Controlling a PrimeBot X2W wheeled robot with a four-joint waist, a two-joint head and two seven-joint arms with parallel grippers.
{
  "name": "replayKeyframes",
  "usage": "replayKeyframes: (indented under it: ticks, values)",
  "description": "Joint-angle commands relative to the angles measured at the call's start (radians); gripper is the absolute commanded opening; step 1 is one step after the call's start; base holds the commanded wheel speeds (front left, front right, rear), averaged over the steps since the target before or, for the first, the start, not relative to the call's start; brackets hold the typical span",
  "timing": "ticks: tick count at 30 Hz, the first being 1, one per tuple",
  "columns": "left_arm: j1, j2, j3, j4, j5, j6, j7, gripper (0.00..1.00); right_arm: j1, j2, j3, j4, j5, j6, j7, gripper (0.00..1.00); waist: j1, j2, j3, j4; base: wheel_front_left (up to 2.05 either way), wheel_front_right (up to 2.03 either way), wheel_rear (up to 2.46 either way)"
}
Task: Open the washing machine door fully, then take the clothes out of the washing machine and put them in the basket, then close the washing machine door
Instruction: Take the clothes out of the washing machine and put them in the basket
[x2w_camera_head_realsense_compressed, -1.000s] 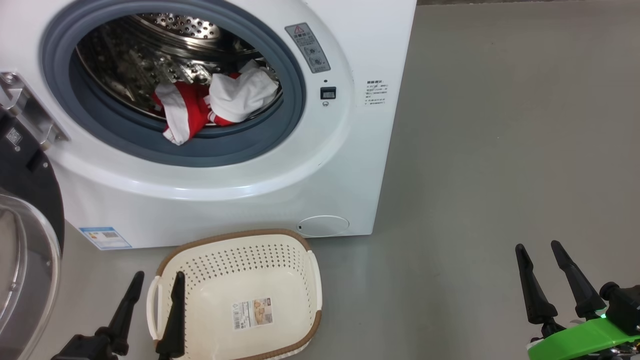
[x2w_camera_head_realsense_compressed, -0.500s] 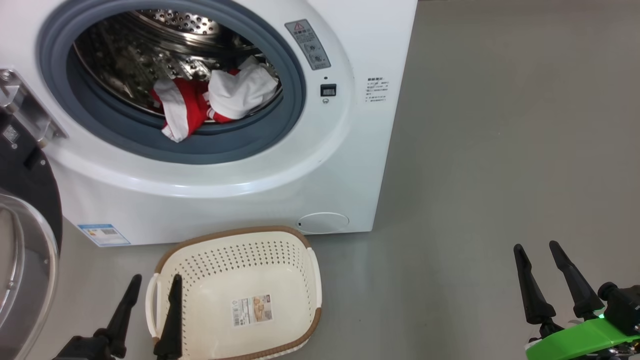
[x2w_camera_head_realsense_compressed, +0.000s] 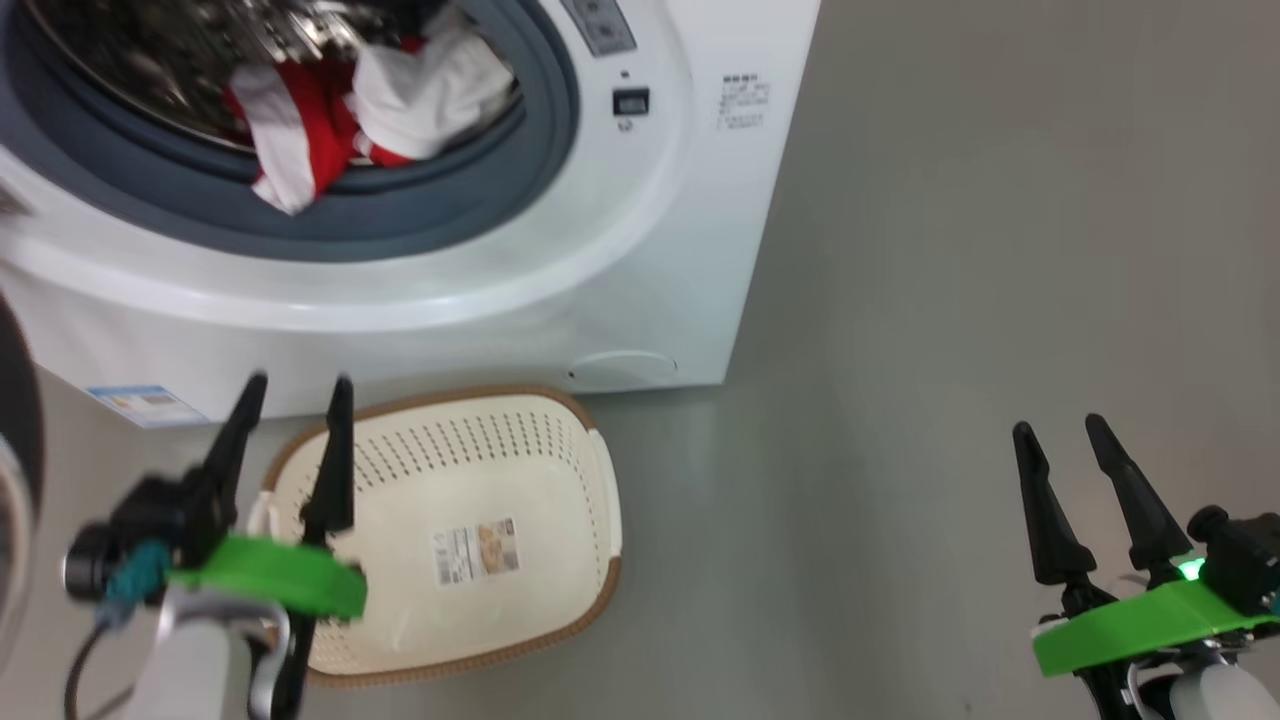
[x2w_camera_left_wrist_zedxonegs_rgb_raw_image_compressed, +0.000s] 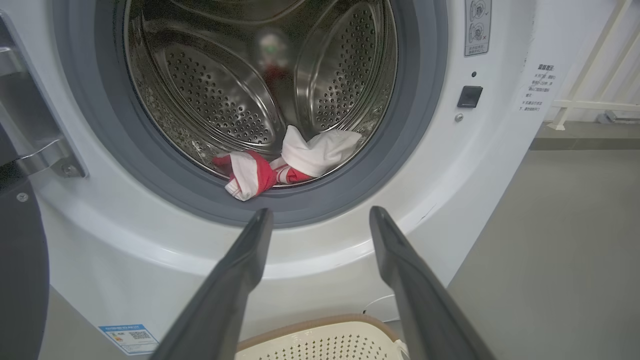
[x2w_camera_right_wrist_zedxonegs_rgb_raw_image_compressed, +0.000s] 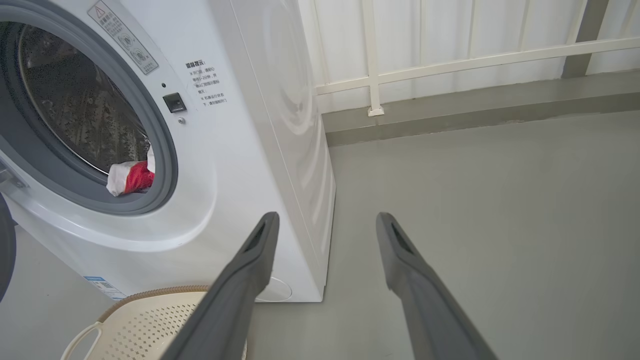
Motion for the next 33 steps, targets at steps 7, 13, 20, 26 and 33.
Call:
replayKeyframes:
  ticks: [7,13,20,26,33]
  values:
    - [-0.325,0.061,-0.013,0.203,0.015,-0.006,-0.005,1.00,-0.075,0.008,0.035,-0.029,-0.010,0.007,-0.006,1.00,0.0000,-0.0001,0.159,-0.058,0.00,0.00,0.00]
    - [-0.543,0.079,-0.058,0.371,0.013,-0.006,0.015,1.00,-0.107,0.014,0.034,-0.038,-0.008,0.007,-0.006,1.00,0.0000,-0.0001,0.219,-0.069,0.00,0.00,0.00]
    - [-0.749,0.098,-0.093,0.539,-0.004,-0.006,0.064,1.00,-0.148,0.018,0.042,-0.053,-0.008,0.007,-0.006,1.00,0.0000,-0.0001,0.285,-0.083,0.00,0.00,0.00]
    - [-0.856,0.121,-0.119,0.642,-0.026,-0.006,0.095,1.00,-0.168,0.023,0.052,-0.059,-0.007,0.007,-0.006,1.00,0.0000,-0.0001,0.320,-0.095,0.00,0.00,0.00]
    - [-0.980,0.161,-0.145,0.749,-0.038,-0.006,0.106,1.00,-0.185,0.029,0.057,-0.067,-0.005,0.007,-0.006,1.00,0.0000,-0.0001,0.369,-0.118,0.00,0.00,0.00]
